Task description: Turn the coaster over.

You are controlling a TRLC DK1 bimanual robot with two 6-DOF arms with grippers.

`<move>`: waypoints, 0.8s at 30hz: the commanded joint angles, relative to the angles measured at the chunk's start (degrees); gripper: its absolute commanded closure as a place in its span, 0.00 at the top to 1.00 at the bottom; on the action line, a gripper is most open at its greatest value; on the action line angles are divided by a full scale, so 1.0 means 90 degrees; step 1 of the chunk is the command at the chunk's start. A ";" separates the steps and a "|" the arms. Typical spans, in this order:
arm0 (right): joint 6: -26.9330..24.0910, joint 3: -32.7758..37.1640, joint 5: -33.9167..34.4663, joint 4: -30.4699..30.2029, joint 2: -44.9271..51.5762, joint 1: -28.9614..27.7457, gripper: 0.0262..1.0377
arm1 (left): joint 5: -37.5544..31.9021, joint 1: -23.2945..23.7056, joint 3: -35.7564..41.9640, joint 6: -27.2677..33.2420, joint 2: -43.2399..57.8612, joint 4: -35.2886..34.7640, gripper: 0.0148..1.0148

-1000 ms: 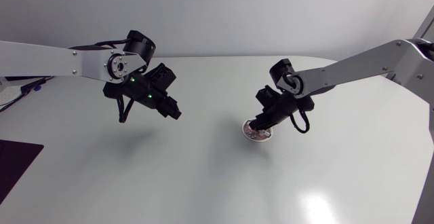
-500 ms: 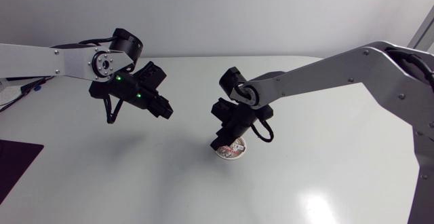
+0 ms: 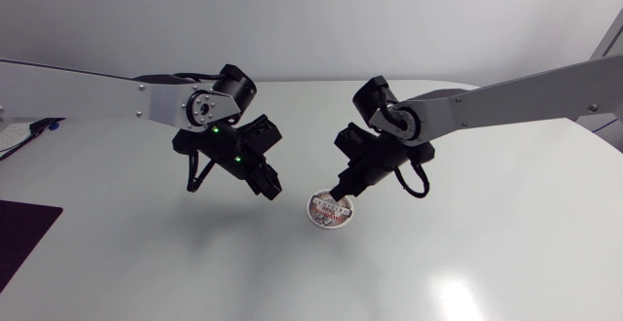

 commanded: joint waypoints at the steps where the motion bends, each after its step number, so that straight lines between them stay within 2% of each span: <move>1: -0.0091 -0.0363 -0.0074 0.0100 0.0001 -0.0088 0.02 | 0.0054 -0.0145 0.0334 0.0117 0.0415 -0.0098 0.15; 13: -0.0110 -0.0695 -0.0171 0.0237 -0.0244 -0.0450 0.02 | 0.0054 -0.0643 0.1204 0.0019 0.1548 -0.0215 0.14; 24: -0.0286 -0.0959 -0.0513 0.0218 -0.0410 -0.0870 0.02 | 0.0054 -0.0751 0.1770 -0.0010 0.2349 -0.0420 0.14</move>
